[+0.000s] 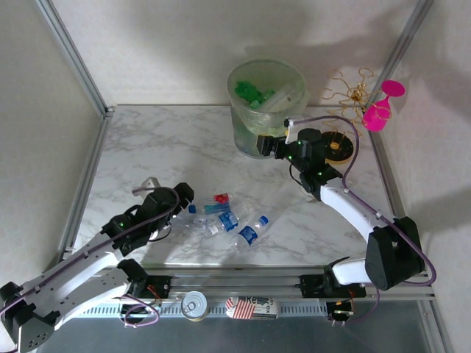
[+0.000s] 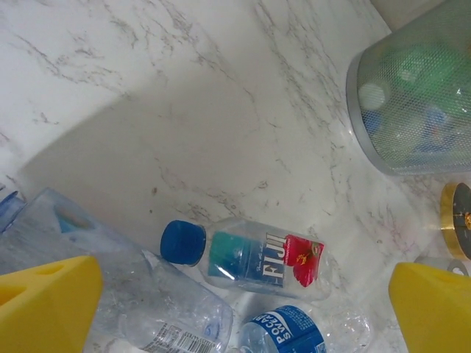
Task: Put the plastic bottles in the bin
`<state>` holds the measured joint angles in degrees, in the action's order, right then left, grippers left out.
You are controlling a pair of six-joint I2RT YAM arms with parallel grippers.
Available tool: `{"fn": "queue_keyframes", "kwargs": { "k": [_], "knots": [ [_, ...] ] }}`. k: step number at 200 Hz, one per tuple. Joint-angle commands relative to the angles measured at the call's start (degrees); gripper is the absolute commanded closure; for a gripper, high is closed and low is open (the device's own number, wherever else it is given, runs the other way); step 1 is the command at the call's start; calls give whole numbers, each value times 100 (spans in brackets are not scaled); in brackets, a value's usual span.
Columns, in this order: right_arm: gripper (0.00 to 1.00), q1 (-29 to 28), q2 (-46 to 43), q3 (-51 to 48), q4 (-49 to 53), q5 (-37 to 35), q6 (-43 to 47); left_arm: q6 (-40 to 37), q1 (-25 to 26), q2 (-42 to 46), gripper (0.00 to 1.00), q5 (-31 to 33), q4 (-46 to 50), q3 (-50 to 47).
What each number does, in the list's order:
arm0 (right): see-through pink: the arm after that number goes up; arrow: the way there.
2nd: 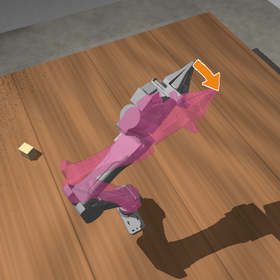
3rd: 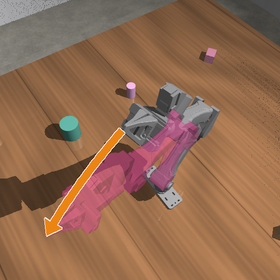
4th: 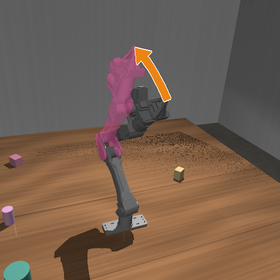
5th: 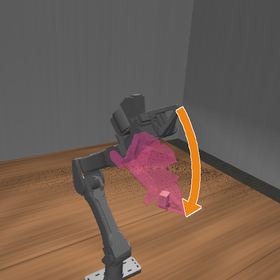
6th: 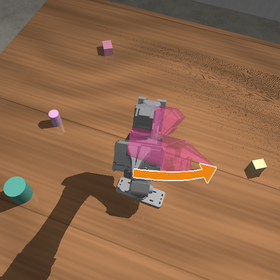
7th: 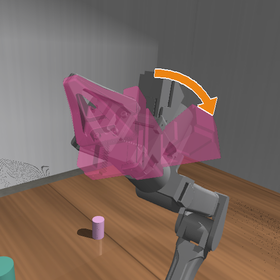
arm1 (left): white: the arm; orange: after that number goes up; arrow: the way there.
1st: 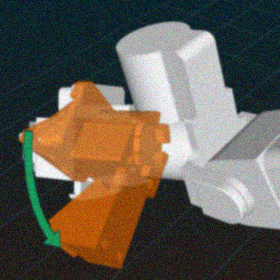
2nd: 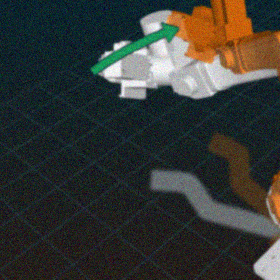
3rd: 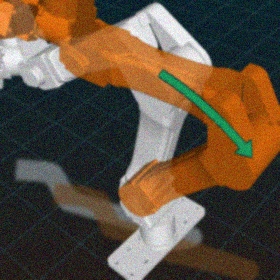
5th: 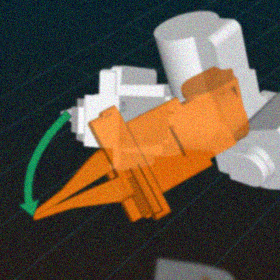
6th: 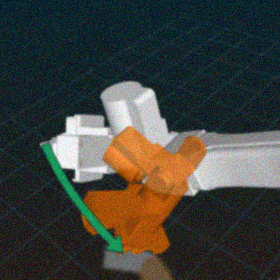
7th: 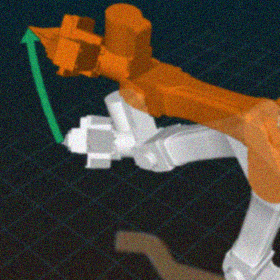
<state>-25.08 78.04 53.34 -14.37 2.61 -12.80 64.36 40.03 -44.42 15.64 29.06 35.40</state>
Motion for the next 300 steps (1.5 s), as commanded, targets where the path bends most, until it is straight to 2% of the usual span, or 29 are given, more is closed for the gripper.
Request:
{"fn": "queue_keyframes", "kwargs": {
  "k": [1, 59, 121, 174, 230, 300],
  "knots": [
    [1, -64, 14, -65, -180, -132, -100, 2157, 41, 48, 0, 311, 1430, -305],
    [1, -68, 53, -131, -137, -175, -88, 2968, 40, -92, 0, 28, 1109, -893],
    [1, -84, 62, -131, -119, -258, -77, 3267, -85, -439, 0, -105, 298, -1512],
    [1, -88, 36, -157, -110, -345, -39, 2762, -724, -875, 0, -116, -866, -1611],
    [1, -94, 73, -140, -64, -436, 22, 2052, -1104, -1658, 1, -10, -1367, -1232],
    [1, -93, 81, -131, -22, -563, 114, 1764, -1186, -2590, 19, -40, -1899, -1076]
  ]
}}
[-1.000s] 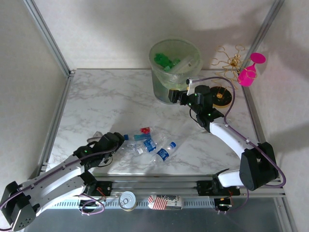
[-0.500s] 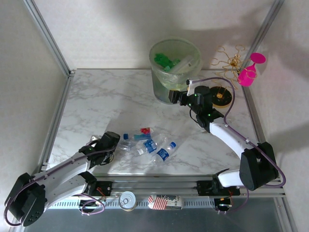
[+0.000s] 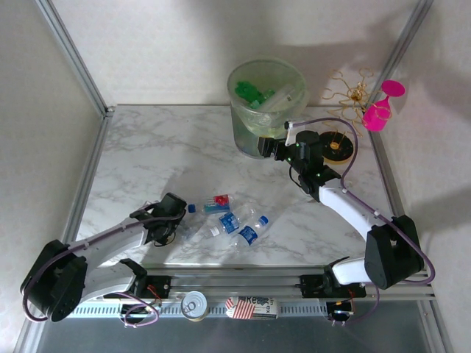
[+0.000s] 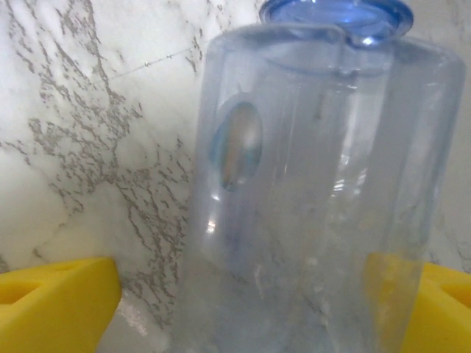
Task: Put the plastic bottles in the bin
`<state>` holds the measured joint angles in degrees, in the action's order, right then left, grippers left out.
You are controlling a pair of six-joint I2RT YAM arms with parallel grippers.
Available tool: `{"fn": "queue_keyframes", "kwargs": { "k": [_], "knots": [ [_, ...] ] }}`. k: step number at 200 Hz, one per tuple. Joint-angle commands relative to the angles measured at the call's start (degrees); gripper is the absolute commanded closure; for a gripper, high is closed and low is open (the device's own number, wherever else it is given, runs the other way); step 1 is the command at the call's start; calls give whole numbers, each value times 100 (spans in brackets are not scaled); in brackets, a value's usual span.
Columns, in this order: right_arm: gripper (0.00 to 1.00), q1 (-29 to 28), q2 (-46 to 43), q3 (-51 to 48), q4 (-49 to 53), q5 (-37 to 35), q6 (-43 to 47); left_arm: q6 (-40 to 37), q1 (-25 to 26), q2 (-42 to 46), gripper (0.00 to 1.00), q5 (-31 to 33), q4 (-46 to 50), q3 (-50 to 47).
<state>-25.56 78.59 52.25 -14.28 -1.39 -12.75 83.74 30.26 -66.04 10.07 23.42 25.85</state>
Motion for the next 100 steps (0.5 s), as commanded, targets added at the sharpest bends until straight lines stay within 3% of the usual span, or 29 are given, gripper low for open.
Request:
{"fn": "queue_keyframes", "kwargs": {
  "k": [1, 51, 100],
  "knots": [
    [1, -45, 26, -22, -31, -161, 112, -174, -211, -432, 19, 520, -1333, -122],
    [1, -46, 47, -22, -31, -183, 129, -412, -214, -285, 45, 963, -1091, 125],
    [1, -62, 75, -4, -35, -125, 103, -1684, -222, 351, 55, 1683, -1090, 714]
  ]
}}
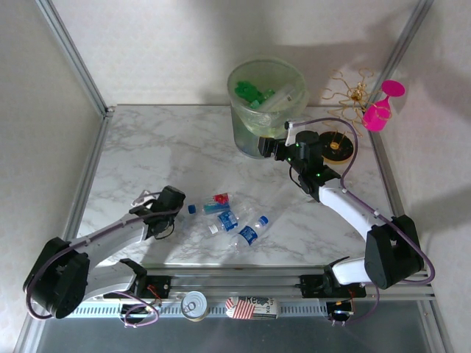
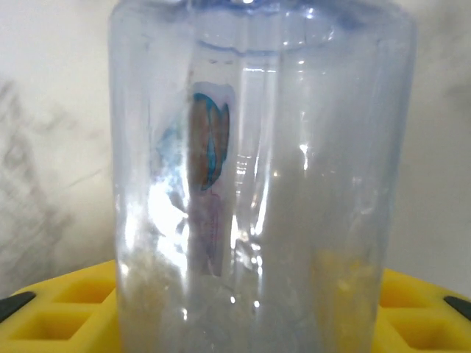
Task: Put the plastic bottles in the bin
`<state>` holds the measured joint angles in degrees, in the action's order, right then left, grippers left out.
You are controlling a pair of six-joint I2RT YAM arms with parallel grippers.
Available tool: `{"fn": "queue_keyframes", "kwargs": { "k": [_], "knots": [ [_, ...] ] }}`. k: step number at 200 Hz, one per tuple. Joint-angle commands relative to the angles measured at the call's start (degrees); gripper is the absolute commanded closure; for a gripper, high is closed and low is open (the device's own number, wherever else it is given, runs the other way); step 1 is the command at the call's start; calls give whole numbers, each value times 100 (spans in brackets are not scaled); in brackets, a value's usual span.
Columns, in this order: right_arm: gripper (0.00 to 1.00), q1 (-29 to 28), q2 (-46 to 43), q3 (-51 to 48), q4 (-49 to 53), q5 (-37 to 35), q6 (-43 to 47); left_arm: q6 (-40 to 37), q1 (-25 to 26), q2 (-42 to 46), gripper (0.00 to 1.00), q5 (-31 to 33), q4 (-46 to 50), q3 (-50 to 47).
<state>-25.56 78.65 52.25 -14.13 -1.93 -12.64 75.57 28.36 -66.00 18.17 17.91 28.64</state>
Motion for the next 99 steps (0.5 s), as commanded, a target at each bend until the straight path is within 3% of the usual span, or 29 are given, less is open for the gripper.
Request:
{"fn": "queue_keyframes", "kwargs": {
  "k": [1, 45, 99],
  "knots": [
    [1, -58, 70, 0, -53, -70, 94, -898, -32, 362, 55, 885, -541, 455],
    [1, -70, 71, 5, -72, 15, 35, -2455, -56, 830, 55, 1044, -1104, 1081],
    [1, -124, 125, 5, -81, 216, -11, -4133, -59, 336, 54, -265, -2083, 2193]
  ]
}}
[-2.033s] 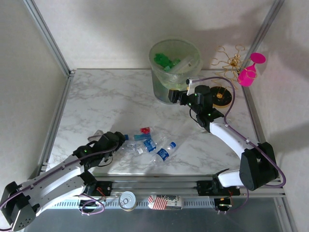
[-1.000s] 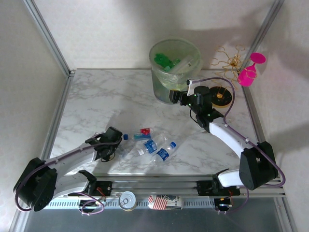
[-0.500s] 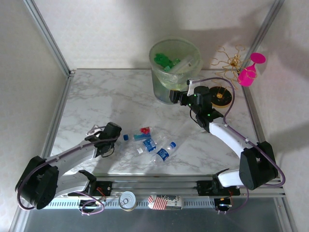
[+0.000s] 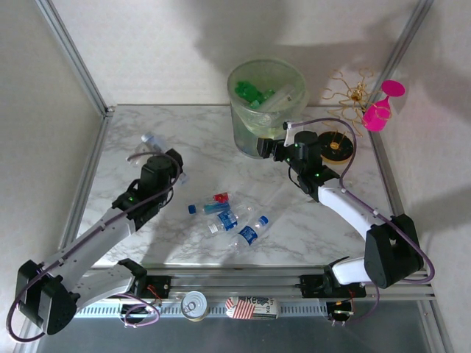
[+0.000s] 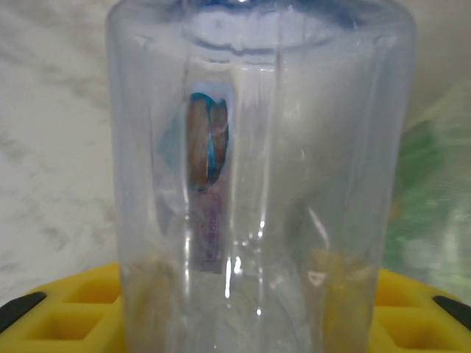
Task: Put the plastic bottles in the bin
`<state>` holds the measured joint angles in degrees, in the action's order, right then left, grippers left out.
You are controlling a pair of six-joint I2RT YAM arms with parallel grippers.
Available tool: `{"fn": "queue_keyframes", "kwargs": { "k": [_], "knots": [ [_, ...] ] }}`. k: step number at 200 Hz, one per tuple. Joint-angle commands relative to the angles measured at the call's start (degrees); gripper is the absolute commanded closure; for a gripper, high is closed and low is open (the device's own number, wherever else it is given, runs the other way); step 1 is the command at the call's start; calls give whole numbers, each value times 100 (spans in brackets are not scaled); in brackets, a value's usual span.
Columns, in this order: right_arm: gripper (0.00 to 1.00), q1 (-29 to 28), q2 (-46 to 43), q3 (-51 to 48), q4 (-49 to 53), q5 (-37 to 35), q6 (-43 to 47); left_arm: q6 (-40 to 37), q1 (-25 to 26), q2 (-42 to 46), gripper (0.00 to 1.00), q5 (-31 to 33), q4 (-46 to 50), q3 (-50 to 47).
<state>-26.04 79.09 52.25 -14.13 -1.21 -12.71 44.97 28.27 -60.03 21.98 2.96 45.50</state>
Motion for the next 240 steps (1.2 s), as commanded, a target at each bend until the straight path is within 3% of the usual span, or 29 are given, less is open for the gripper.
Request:
{"fn": "queue_keyframes", "kwargs": {
  "k": [1, 67, 142, 216, 240],
  "knots": [
    [1, -76, 81, 5, -81, 146, -8, -1073, -50, -298, 55, -670, -596, 537],
    [1, -146, 32, -30, -64, 135, -41, -2304, -50, -1653, 54, -2425, -860, 2280],
    [1, -147, -354, -534, -251, -90, -465, -3101, 0, -3798, 55, -4053, -173, 5120],
    [1, -148, -674, -795, 59, -167, -471, -3130, 258, -6611, 54, -4385, 1378, 9070],
    [1, -148, -728, -795, 112, -176, -428, -2983, 258, -7101, 54, -4332, 1353, 9746]
  ]
}}
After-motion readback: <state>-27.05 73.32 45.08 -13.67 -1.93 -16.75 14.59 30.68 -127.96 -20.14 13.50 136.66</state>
